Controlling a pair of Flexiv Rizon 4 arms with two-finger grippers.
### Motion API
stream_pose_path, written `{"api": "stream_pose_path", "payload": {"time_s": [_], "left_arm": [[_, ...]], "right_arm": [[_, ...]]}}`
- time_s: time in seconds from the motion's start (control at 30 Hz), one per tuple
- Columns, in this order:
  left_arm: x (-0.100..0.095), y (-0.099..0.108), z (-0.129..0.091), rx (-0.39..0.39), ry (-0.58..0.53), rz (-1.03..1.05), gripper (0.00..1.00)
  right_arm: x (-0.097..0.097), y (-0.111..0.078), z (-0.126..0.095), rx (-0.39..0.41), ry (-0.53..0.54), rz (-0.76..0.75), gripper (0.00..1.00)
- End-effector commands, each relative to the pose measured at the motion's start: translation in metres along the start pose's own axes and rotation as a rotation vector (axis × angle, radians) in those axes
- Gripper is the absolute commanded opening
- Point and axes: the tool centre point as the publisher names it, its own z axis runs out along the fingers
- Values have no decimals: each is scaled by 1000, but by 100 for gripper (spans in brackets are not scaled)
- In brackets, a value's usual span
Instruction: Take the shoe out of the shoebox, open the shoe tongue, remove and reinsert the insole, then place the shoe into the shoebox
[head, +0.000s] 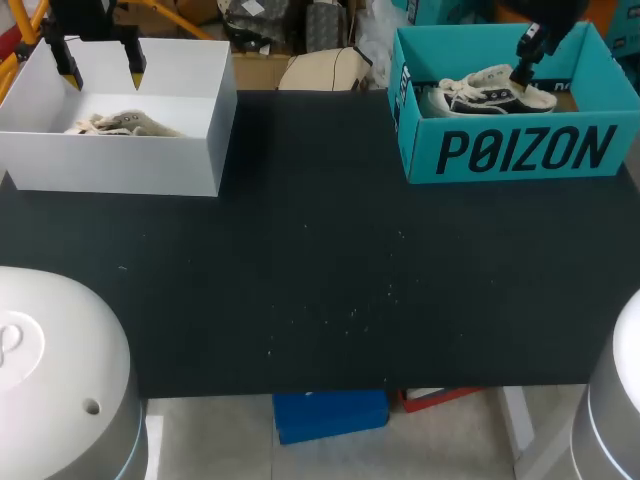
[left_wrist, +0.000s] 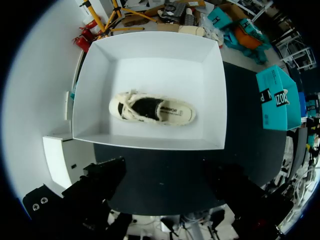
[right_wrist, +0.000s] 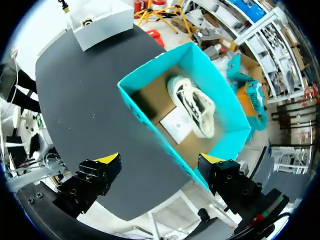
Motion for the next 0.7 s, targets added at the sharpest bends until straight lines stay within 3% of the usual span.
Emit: {"api": "stream_pose_path", "payload": {"time_s": [0.03, 0.07, 0.1, 0.27, 0.7], "left_arm": [[0, 0, 0, -1, -2, -1, 100], [0, 0, 0, -1, -2, -1, 100], [0, 0, 0, -1, -2, -1, 100], [0, 0, 0, -1, -2, -1, 100], [0, 0, 0, -1, -2, -1, 100]], "right_arm": [[4, -7, 1, -116, -66, -381, 100], [0, -7, 2, -138, -112, -398, 100], [-4, -6, 4, -182, -90, -408, 100], [-27, 3, 14, -176, -48, -562, 100], [-80, 26, 35, -122, 61, -746, 100]]}}
